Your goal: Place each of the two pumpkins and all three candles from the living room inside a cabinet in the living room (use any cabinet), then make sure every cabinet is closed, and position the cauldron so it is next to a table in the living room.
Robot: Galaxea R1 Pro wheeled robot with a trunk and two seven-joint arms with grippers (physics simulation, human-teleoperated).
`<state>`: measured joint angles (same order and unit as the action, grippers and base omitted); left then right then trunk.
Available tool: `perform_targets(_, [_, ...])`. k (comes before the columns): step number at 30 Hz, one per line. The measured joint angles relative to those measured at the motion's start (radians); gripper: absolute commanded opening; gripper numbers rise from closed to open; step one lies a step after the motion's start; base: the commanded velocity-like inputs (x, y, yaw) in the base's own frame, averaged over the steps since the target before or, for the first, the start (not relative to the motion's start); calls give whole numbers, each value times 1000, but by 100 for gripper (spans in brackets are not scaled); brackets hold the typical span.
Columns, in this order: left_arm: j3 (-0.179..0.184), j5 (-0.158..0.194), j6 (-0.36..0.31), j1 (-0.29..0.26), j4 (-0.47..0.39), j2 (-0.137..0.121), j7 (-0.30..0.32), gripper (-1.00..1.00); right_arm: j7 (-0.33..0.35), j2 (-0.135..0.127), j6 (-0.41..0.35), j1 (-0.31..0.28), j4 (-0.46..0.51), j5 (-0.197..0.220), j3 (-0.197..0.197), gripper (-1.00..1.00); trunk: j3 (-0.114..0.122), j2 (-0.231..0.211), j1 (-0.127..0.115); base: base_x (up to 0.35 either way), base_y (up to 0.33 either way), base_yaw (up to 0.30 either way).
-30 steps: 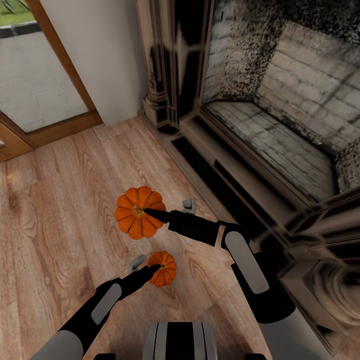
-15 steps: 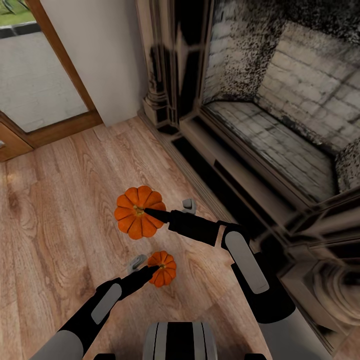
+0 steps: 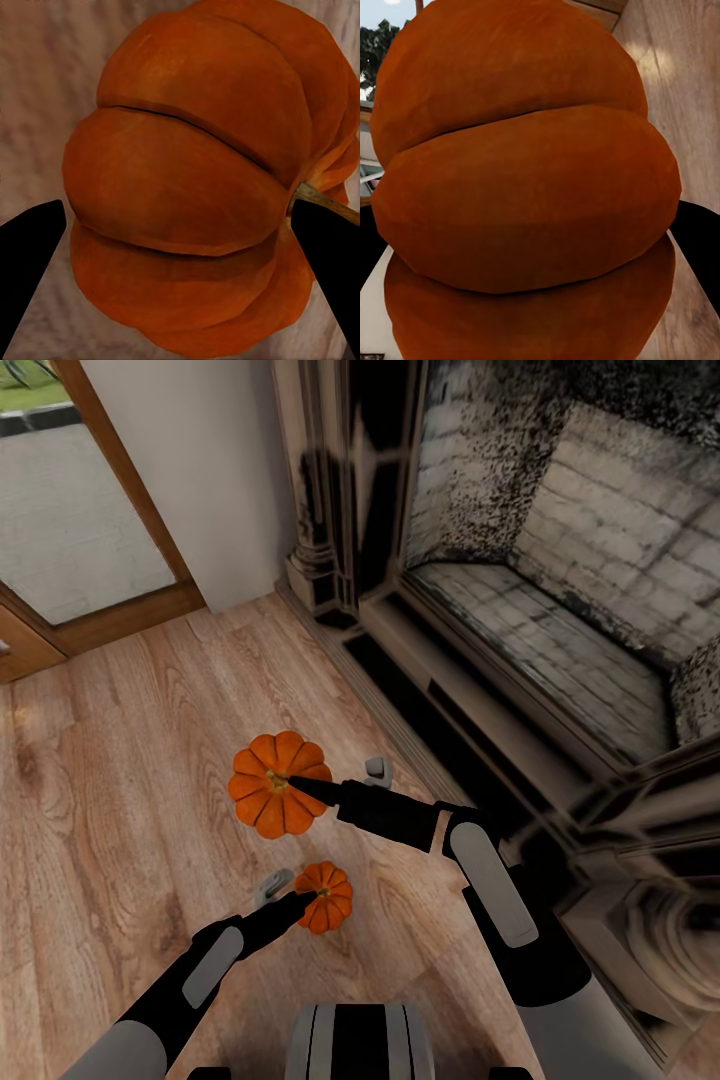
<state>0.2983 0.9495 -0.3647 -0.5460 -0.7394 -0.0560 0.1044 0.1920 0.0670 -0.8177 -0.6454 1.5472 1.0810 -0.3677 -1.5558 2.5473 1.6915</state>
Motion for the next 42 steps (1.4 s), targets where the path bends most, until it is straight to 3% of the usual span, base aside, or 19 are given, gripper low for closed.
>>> perform_targets(20, [0, -3, 0, 0, -1, -1, 0, -100, -1, 0, 1, 0, 0, -1, -2, -100, 0, 0, 0, 0, 0, 0])
perform_targets(30, [-1, -2, -1, 0, -8, -7, 3, -100, 0, 0, 1, 0, 0, 4, -1, -100, 31, -2, -4, 0, 0, 0])
perform_targets(35, [0, -2, -4, 0, -8, -10, 54, -100, 0, 0, 1, 0, -1, 2, -1, -100, 50, -3, -6, 0, 0, 0])
perform_targets(42, [-1, -8, -4, 0, -6, -11, 68, -100, -3, 1, -1, 0, -1, 2, -2, -100, 77, -5, -9, 0, 0, 0])
